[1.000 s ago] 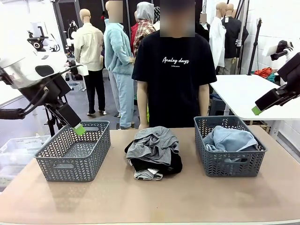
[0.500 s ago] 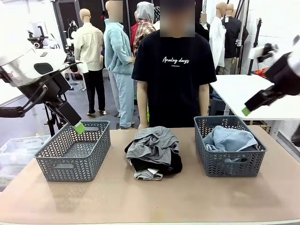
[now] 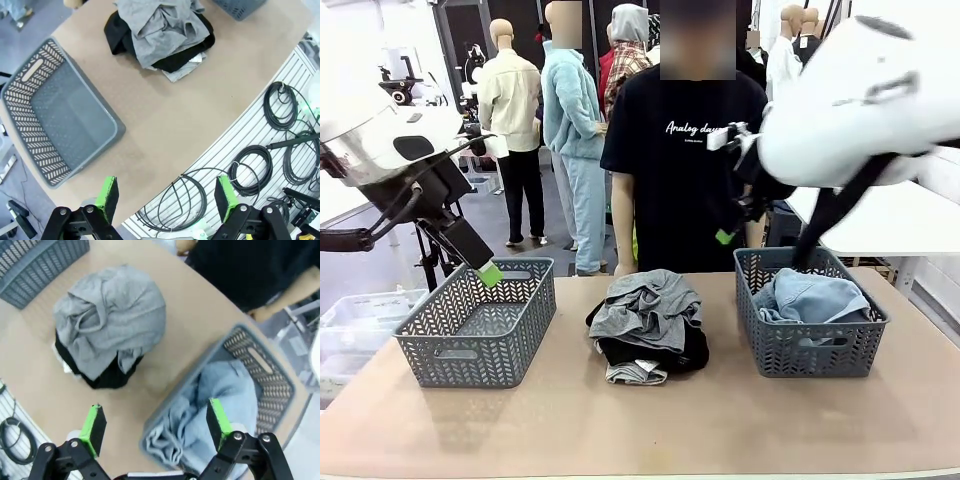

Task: Sort the tops and bottoms.
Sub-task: Lift clothes from the center of the table with your right hand.

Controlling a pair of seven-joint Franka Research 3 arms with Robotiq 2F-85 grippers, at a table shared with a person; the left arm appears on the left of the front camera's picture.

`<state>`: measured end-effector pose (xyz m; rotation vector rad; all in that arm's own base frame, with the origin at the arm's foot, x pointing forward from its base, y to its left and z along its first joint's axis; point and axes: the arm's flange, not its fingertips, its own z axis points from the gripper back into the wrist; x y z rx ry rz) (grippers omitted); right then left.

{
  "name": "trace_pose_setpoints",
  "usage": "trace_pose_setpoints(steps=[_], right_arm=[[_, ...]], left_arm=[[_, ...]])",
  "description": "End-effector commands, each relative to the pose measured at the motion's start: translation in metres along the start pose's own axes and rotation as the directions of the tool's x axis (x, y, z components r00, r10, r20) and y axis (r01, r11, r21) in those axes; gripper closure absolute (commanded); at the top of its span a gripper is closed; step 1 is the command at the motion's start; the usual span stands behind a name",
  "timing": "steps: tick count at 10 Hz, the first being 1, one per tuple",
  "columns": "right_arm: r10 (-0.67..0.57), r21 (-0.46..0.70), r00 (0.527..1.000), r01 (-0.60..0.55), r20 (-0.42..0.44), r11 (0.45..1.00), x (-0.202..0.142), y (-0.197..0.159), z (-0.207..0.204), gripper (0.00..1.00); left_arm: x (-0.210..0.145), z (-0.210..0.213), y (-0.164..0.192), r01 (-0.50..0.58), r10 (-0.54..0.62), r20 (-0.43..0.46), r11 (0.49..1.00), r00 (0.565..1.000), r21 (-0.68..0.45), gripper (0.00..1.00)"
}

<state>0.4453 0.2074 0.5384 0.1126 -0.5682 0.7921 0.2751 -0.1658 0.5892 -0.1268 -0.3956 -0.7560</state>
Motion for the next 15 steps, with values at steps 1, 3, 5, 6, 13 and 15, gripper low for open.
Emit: trace_pose_setpoints(steps=[1, 3, 5, 6, 13, 15], right_arm=[[0.024, 0.073, 0.999, -0.022, -0.024, 0.997, 0.034, -0.020, -0.031, 0.00], [0.017, 0.134, 1.000, -0.014, -0.019, 0.991, 0.051, -0.016, -0.071, 0.00], [0.035, 0.140, 0.985, -0.011, -0.166, 0.990, 0.048, -0.027, -0.068, 0.00], [0.005, 0.123, 0.999, -0.001, -0.038, 0.992, 0.050, -0.008, -0.081, 0.00], [0.002, 0.289, 1.000, -0.007, 0.018, 0.957, 0.047, -0.020, -0.129, 0.00], [0.037, 0.301, 0.998, -0.020, -0.052, 0.953, 0.063, -0.014, -0.154, 0.00]], left_arm=[[-0.002, -0.001, 0.001, -0.003, 0.003, -0.002, 1.000, 1.000, -0.005, 0.00], [-0.002, -0.001, 0.001, -0.003, 0.003, -0.002, 1.000, 1.000, -0.005, 0.00], [-0.002, -0.001, 0.001, -0.003, 0.003, -0.002, 1.000, 1.000, -0.005, 0.00], [-0.002, -0.001, 0.001, -0.003, 0.003, -0.002, 1.000, 1.000, -0.005, 0.00], [-0.002, -0.001, 0.001, -0.003, 0.003, -0.002, 1.000, 1.000, -0.005, 0.00], [-0.002, -0.001, 0.001, -0.003, 0.003, -0.002, 1.000, 1.000, -0.005, 0.00]])
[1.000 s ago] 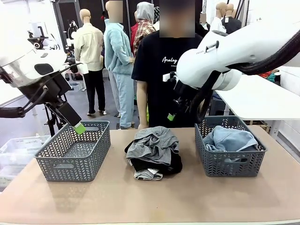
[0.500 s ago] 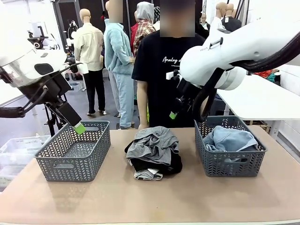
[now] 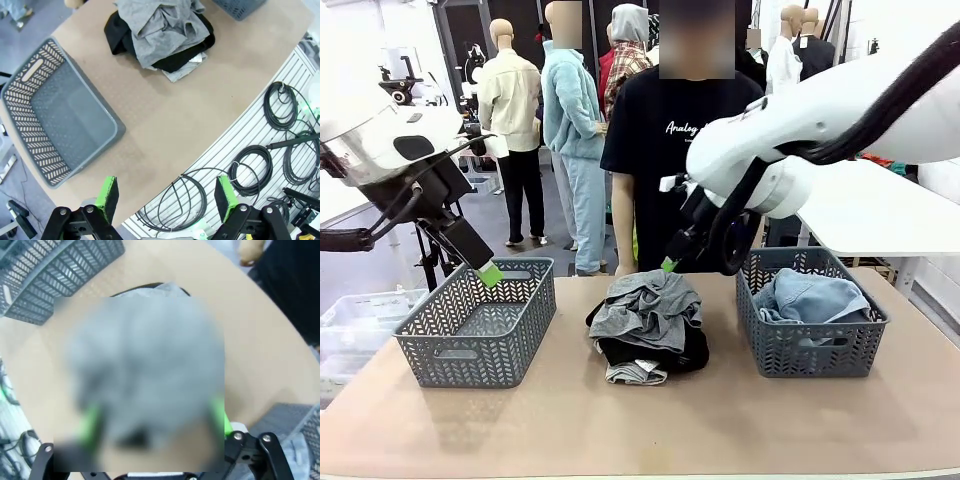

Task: Sort the tops and bottoms.
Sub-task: Lift clothes from the center of the table with your right hand.

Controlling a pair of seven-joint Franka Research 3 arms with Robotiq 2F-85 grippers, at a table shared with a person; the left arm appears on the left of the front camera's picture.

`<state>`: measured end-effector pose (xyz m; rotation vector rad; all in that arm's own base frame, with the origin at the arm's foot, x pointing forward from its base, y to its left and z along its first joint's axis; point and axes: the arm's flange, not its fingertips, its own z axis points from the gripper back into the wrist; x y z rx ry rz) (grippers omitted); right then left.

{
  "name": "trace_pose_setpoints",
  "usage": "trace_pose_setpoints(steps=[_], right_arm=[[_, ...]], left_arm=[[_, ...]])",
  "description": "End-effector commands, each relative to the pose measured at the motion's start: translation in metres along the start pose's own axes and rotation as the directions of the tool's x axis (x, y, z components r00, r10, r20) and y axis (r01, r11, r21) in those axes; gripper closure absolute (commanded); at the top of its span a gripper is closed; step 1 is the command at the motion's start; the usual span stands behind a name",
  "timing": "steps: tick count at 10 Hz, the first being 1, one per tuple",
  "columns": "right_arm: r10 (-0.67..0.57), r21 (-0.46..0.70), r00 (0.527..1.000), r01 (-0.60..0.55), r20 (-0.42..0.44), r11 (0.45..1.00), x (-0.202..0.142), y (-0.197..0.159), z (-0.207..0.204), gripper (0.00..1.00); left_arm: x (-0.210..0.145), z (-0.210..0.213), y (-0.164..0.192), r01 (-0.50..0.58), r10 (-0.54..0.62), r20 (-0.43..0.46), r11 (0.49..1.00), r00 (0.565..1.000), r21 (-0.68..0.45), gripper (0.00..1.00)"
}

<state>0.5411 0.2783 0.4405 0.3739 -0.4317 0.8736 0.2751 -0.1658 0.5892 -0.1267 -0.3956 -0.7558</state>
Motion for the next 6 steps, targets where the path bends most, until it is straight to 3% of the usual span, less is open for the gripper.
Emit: trace_pose_setpoints(steps=[1, 6], right_arm=[[0.021, 0.014, 0.996, -0.020, -0.081, 1.000, 0.022, -0.011, -0.018, 0.00], [0.011, -0.004, 0.980, -0.012, -0.199, 1.000, 0.045, -0.020, -0.073, 0.00]], left_arm=[[-0.002, -0.001, 0.001, -0.002, 0.002, -0.002, 1.000, 1.000, -0.005, 0.00], [-0.002, -0.001, 0.001, -0.002, 0.002, -0.002, 1.000, 1.000, -0.005, 0.00]])
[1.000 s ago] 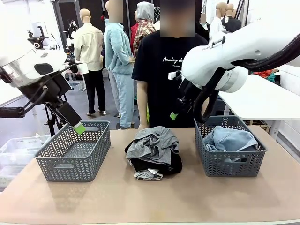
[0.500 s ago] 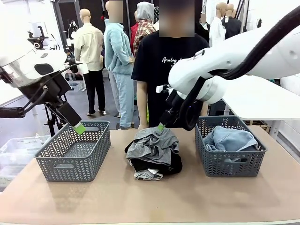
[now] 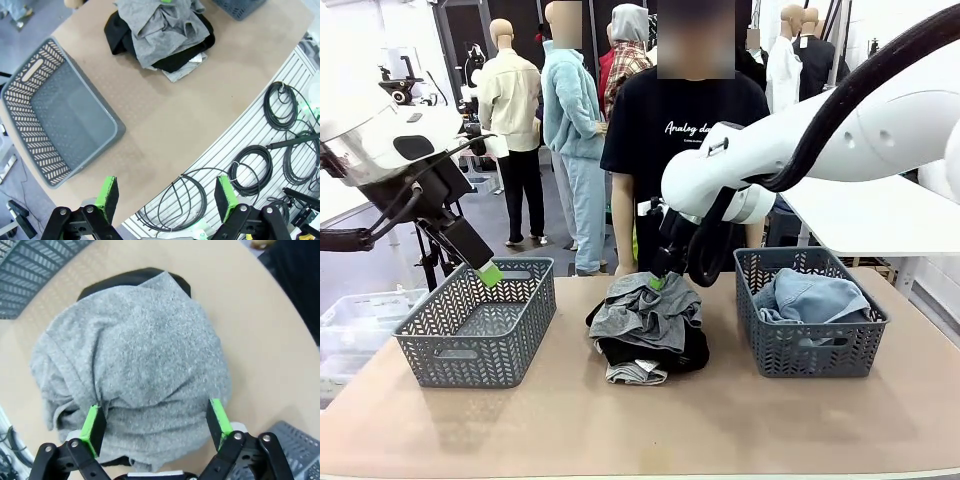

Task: Sort the tops and bottoms.
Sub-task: Lift clothes from the center of the table with your right hand.

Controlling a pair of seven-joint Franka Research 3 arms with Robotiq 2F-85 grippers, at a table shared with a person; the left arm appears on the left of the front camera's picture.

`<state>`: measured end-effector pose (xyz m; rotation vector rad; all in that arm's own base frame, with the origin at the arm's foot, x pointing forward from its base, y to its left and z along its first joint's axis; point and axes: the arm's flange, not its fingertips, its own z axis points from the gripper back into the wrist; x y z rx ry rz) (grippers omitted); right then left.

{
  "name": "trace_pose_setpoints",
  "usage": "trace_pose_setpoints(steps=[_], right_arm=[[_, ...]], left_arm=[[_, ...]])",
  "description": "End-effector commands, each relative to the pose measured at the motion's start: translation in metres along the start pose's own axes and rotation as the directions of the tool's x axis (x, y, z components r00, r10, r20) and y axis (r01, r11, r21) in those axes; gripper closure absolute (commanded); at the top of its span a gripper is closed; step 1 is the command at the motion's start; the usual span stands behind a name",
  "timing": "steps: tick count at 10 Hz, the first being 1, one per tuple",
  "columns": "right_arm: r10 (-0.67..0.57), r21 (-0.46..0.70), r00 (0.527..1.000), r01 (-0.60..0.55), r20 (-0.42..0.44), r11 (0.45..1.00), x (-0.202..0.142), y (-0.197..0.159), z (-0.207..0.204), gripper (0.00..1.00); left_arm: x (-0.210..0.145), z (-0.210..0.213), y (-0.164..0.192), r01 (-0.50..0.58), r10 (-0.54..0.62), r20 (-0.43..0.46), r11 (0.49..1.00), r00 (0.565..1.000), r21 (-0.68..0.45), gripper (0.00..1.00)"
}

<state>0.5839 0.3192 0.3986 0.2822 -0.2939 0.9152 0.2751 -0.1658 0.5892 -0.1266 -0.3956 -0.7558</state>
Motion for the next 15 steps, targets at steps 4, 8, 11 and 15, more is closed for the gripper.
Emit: trace_pose_setpoints(steps=[4, 8, 11, 15], right_arm=[[0.001, 0.036, 0.987, 0.004, -0.162, 0.999, 0.023, 0.000, -0.021, 0.15], [-0.016, 0.060, 0.988, 0.026, -0.153, 0.998, 0.018, 0.005, -0.010, 0.92], [-0.003, 0.056, 0.992, 0.010, -0.124, 0.998, 0.017, 0.016, 0.006, 1.00], [-0.025, -0.093, 0.988, 0.040, 0.154, 0.995, 0.014, 0.034, 0.089, 1.00]], left_arm=[[-0.002, -0.001, 0.001, -0.002, 0.002, -0.002, 1.000, 1.000, -0.005, 0.00], [-0.002, -0.001, 0.001, -0.002, 0.002, -0.002, 1.000, 1.000, -0.005, 0.00], [-0.002, -0.001, 0.001, -0.002, 0.002, -0.002, 1.000, 1.000, -0.005, 0.00], [-0.002, -0.001, 0.001, -0.002, 0.002, -0.002, 1.000, 1.000, -0.005, 0.00]])
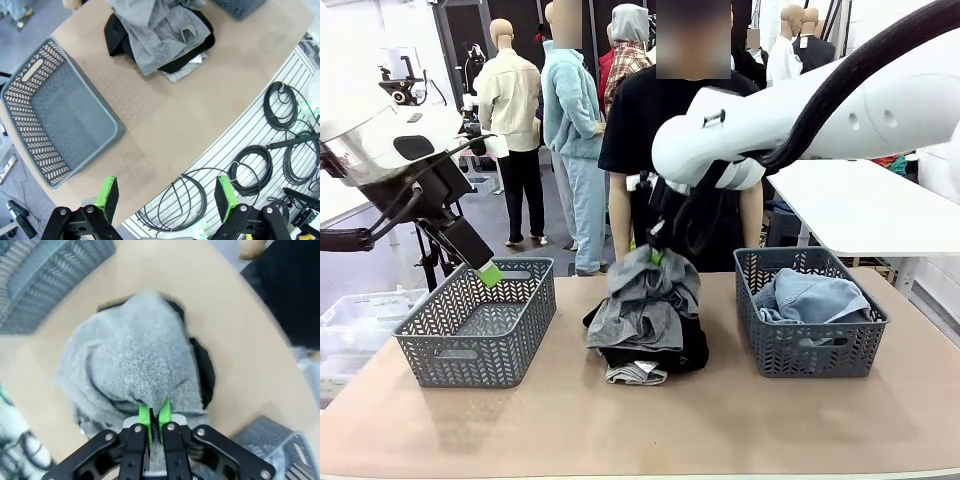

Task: Sort the tops and bottoms.
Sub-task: Lift clothes from the center of the table with your right hand.

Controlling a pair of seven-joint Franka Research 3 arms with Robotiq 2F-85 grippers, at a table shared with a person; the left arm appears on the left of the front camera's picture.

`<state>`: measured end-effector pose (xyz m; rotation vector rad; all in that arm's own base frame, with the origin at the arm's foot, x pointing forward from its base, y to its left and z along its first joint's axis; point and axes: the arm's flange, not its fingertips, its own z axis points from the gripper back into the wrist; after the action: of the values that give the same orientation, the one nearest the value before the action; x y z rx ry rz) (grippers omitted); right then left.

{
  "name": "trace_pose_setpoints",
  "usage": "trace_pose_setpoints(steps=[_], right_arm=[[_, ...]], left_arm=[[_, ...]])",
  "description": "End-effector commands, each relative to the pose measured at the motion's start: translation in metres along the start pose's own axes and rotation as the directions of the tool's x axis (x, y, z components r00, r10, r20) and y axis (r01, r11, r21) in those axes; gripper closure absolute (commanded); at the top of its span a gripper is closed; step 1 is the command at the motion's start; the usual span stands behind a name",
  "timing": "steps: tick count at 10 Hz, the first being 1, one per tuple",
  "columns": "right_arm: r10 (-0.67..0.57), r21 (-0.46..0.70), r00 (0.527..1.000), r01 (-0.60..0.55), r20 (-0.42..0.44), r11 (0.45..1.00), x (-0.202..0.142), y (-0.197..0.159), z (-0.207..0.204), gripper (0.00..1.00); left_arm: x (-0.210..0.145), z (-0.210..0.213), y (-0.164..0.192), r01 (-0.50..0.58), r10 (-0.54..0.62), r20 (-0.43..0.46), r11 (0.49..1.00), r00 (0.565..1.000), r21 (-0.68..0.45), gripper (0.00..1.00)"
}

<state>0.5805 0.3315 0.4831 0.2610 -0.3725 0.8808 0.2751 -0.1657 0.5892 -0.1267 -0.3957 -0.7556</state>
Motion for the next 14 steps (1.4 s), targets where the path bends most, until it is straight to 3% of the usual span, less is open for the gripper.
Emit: trace_pose_setpoints(steps=[1, 4, 7, 8, 9, 14], right_arm=[[0.003, -0.072, 0.981, 0.012, 0.195, 0.997, -0.023, 0.020, 0.051, 1.00], [0.088, -0.170, 0.939, -0.033, 0.332, 0.985, -0.022, 0.050, 0.123, 1.00], [0.160, -0.239, 0.902, -0.065, 0.401, 0.969, -0.028, 0.082, 0.158, 1.00], [0.156, -0.229, 0.901, -0.064, 0.406, 0.971, -0.030, 0.082, 0.160, 1.00], [0.128, -0.227, 0.919, -0.043, 0.373, 0.973, -0.011, 0.080, 0.165, 1.00], [0.128, -0.227, 0.919, -0.043, 0.373, 0.973, -0.011, 0.080, 0.165, 1.00]], left_arm=[[-0.002, -0.001, 0.001, -0.002, 0.002, -0.002, 1.000, 1.000, -0.005, 0.00], [-0.002, -0.001, 0.001, -0.002, 0.002, -0.002, 1.000, 1.000, -0.005, 0.00], [-0.002, -0.001, 0.001, -0.002, 0.002, -0.002, 1.000, 1.000, -0.005, 0.00], [-0.002, -0.001, 0.001, -0.002, 0.002, -0.002, 1.000, 1.000, -0.005, 0.00], [-0.002, -0.001, 0.001, -0.002, 0.002, -0.002, 1.000, 1.000, -0.005, 0.00], [-0.002, -0.001, 0.001, -0.002, 0.002, -0.002, 1.000, 1.000, -0.005, 0.00]])
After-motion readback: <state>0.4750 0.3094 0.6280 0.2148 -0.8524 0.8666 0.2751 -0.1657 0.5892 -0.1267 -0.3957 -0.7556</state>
